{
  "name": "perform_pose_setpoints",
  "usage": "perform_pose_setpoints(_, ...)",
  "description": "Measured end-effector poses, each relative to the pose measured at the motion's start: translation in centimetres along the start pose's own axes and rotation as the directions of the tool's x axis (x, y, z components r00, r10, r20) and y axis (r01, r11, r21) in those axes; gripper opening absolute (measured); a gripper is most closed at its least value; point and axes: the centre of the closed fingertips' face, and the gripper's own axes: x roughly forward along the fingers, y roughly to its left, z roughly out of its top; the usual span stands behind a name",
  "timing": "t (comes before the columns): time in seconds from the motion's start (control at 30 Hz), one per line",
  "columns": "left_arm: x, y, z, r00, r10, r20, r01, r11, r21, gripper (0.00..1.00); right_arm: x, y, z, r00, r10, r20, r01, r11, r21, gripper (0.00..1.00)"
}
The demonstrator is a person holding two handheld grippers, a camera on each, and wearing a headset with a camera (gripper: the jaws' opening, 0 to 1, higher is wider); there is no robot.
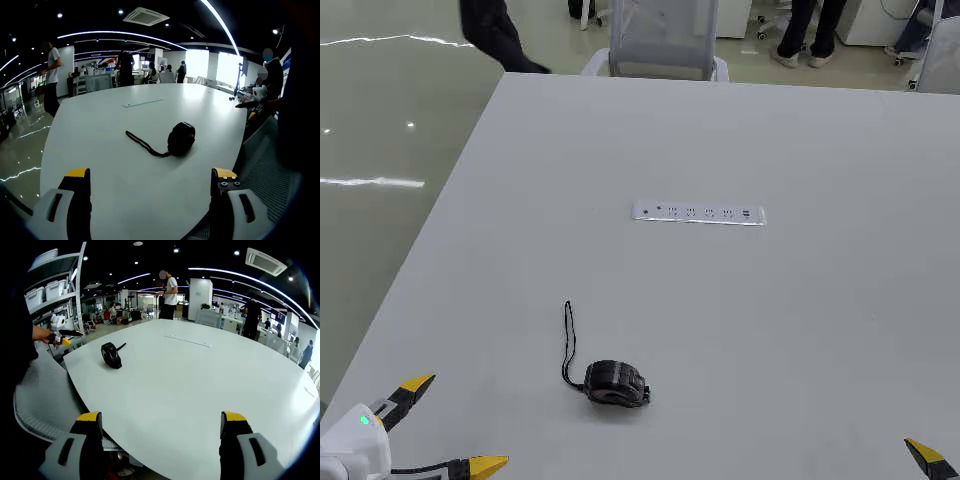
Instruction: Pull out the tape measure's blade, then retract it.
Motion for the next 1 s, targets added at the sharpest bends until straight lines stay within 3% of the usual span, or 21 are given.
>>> perform_pose_setpoints(0.53,-0.10,0.18,-0.67,1.0000,-0.006,-0.007,0.006,1.000,-0.005,0.99,-0.44,-0.65,-0.32,0.9998,-0.018,-0.005,0.018,1.000,0.013,1.00)
perform_pose_setpoints(1.0,-0.21,0.24,-0.48,1.0000,-0.005,0.000,0.005,1.000,0.006,0.99,-0.70,-0.91,-0.30,0.9995,-0.033,0.003,0.033,0.999,0.018,1.00)
